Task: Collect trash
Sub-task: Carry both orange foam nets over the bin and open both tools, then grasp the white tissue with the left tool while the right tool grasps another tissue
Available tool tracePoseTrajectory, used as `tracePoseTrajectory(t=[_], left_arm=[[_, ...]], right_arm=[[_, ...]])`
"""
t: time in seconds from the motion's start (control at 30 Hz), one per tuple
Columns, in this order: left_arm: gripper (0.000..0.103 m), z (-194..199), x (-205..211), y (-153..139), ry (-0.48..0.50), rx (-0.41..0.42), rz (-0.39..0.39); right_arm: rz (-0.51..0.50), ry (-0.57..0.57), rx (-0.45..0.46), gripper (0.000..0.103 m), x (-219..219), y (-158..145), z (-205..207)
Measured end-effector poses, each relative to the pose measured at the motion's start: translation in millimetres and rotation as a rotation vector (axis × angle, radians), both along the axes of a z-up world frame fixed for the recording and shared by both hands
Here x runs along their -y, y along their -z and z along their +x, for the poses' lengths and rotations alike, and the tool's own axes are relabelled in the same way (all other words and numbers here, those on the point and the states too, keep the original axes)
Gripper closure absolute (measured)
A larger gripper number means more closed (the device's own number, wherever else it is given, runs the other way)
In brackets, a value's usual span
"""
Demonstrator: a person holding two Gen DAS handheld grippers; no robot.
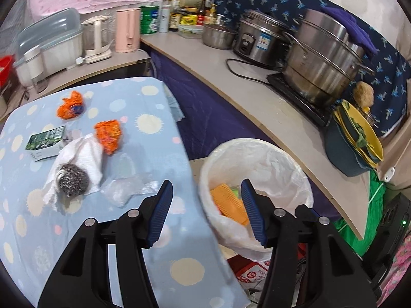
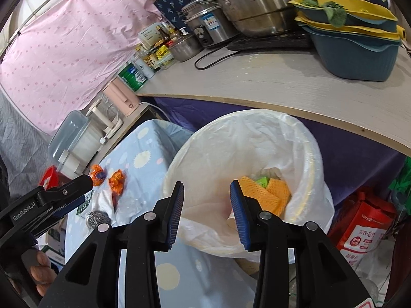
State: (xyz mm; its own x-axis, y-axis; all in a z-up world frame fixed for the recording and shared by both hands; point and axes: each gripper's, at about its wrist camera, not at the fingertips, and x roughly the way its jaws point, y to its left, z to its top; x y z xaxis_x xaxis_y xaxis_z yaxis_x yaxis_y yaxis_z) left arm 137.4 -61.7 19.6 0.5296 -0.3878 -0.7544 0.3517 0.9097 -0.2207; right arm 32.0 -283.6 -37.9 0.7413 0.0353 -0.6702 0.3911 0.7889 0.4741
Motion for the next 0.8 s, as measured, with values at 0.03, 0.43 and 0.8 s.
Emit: tracePoseTrajectory(t=[0.03, 0.43, 0.8], left_arm=[[0.050, 2.0, -9.1, 0.1, -0.019, -0.001, 0.001], [0.038, 25.9, -133.7, 19.5, -0.284, -0.054, -0.012], [0.032, 47.0, -233.6, 59.2, -0.487, -0.177, -0.064]], right_arm=[[-0.003, -0.013, -0.001, 0.066, -5.9, -0.5, 3.2], [-0.036, -0.199, -0.028, 0.066, -95.9, -0.9, 59.3], [-0.057, -0.375, -0.061, 0.066, -189.3, 14.9, 126.7]])
